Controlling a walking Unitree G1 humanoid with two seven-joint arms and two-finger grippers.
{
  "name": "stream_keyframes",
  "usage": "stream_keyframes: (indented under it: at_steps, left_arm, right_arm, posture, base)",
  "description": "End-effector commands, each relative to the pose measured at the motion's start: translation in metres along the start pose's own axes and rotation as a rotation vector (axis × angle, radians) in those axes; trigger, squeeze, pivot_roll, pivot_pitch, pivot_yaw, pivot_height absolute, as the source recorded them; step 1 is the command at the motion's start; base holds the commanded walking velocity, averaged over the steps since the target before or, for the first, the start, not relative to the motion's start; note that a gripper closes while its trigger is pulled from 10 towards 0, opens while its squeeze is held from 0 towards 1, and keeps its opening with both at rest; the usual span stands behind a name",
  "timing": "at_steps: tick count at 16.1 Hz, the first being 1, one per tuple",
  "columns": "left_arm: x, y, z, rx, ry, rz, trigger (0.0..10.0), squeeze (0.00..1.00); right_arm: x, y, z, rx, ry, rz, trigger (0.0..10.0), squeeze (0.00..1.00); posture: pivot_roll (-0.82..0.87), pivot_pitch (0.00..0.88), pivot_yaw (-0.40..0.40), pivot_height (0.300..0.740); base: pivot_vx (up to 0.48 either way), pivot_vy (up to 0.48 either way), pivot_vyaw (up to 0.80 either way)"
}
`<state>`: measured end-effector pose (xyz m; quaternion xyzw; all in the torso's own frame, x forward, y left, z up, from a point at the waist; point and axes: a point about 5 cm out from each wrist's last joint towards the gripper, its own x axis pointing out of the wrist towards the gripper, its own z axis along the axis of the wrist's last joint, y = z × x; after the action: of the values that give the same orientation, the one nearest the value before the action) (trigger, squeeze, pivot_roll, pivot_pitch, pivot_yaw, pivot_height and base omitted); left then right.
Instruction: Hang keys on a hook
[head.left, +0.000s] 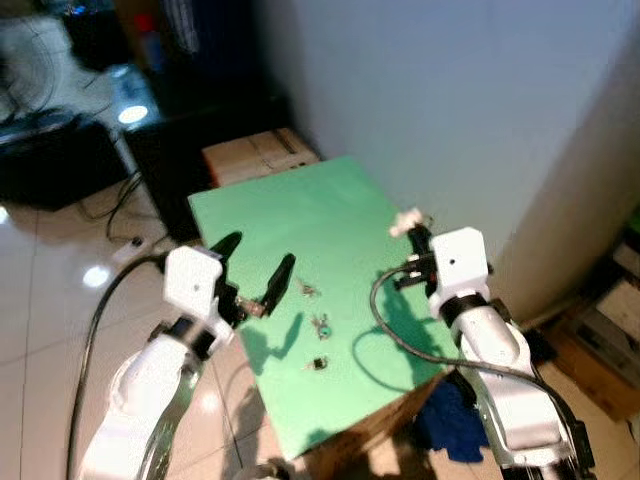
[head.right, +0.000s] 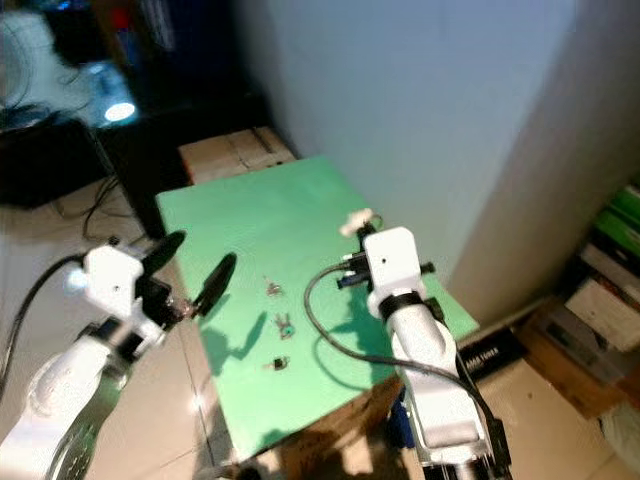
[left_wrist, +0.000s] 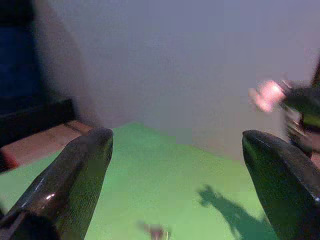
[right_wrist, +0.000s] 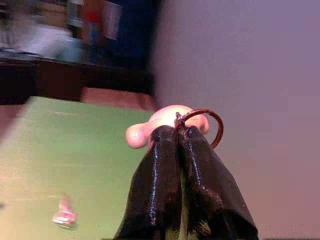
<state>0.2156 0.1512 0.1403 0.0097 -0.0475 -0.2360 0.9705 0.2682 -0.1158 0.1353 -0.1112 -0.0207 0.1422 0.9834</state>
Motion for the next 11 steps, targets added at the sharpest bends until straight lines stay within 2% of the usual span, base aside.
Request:
stream_keyframes:
  at_steps: [1,3,9,11]
  left_arm:
    - [-0.005,-0.007,0.002,0.017,-0.005,-0.047,10.0,0.0]
    - [-0.009,-0.01,0.002,0.03,0.006,-0.055,10.0,0.0]
    - [-0.009,-0.01,0.002,0.055,0.053,-0.055,10.0,0.0]
    - [-0.001,-0.007,0.008,0.04,0.023,-0.014,10.0,0.0]
  right_arm:
    - [0.003,0.009,0.012,0.002,-0.047,0.044,10.0,0.0]
    - [0.0,0.013,0.01,0.011,-0.039,0.056,10.0,0.0]
    - [-0.013,0.011,0.0,0.015,0.012,0.04,10.0,0.0]
    - [-0.014,0.008,0.001,0.032,0.014,0.009,10.0,0.0]
  posture:
    - [0.03,0.0,0.02,0.74]
    - [0.04,0.0,0.008,0.74]
    - [0.03,0.0,0.012,0.74]
    - [0.03,0.0,0.016,0.74]
  base:
    - [0.0,0.0,0.8]
    - [0.0,0.0,0.8]
    - [0.0,0.0,0.8]
    - [0.0,0.0,0.8]
